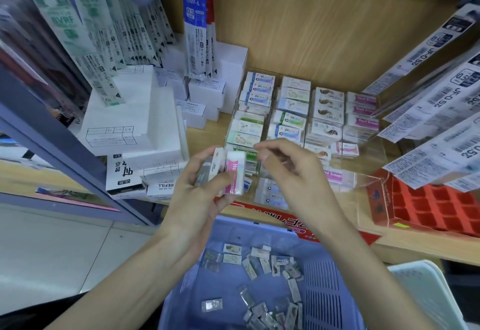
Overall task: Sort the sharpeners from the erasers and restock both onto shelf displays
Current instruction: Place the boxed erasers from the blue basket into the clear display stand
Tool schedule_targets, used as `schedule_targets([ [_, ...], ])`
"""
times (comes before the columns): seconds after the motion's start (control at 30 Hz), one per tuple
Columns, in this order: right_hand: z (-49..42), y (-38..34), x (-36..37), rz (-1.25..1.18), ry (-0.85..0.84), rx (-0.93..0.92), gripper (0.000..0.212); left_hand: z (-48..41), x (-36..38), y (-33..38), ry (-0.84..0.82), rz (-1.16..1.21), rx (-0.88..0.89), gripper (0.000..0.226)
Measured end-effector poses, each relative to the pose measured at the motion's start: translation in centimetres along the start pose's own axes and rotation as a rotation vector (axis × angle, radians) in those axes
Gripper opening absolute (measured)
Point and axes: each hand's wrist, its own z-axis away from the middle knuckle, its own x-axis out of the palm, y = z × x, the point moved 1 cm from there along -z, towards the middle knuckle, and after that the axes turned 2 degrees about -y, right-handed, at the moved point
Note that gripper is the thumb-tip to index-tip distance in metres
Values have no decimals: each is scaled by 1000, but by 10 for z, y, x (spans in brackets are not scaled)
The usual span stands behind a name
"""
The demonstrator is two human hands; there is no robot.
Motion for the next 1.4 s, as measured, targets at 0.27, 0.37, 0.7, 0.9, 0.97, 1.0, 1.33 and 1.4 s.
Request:
schedule_targets([
  [0.27, -32, 22, 2, 366, 230, -32, 24, 3, -1, -2, 73, -54, 14, 42],
  [0.37, -70, 27, 0, 674, 117, -115, 43, 1, -2, 2, 59, -62, 20, 42],
  [0.7, -94, 52, 14, 1013, 78, -254, 57, -6, 6, 4, 67, -24, -12, 44],
  [0.9, -99, 35, 16, 1117, -68, -138, 54, -5, 17, 4, 41, -14, -23, 44],
  [0.97, -102, 34, 16, 1110, -70, -119, 54, -5, 18, 4, 46, -15, -27, 45],
  [1.0, -102, 34, 15, 1100, -78, -112, 53, -5, 19, 4, 50, -11, -32, 45],
  [1.33, -104, 33, 2, 1011, -135, -152, 26, -8, 17, 5, 76, 8, -42, 46],
  [1.4, -105, 34, 4, 1020, -119, -164, 27, -9, 18, 5, 78, 14, -44, 46],
])
